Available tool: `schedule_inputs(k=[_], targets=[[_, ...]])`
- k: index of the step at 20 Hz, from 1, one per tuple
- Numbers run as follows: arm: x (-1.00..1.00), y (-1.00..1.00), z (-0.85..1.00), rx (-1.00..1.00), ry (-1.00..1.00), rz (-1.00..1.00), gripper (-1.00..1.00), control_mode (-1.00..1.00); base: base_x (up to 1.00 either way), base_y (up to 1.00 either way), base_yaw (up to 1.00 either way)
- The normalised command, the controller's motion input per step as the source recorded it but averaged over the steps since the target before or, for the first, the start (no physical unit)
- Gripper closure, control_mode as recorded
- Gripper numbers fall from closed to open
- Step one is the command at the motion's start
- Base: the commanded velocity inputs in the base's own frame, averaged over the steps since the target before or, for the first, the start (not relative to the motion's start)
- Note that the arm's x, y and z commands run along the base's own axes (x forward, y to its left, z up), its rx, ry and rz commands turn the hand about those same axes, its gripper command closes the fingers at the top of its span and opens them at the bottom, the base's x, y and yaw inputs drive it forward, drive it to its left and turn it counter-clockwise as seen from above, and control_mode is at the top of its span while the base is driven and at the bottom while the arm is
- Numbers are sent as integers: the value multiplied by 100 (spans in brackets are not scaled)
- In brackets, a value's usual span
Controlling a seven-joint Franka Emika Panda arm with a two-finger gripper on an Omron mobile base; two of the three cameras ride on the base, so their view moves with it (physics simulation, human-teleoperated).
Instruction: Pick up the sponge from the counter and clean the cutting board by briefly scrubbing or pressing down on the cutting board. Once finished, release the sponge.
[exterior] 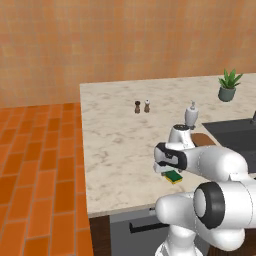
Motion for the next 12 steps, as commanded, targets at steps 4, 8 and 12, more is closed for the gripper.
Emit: schedule_inputs(k=[4, 8, 12], targets=[[12, -1, -30, 0, 0, 0, -100, -100, 0, 0, 0], [8, 0, -31, 0, 0, 0, -100, -100, 0, 0, 0], [0, 0, -14, 0, 0, 0, 100, -100, 0, 0, 0]])
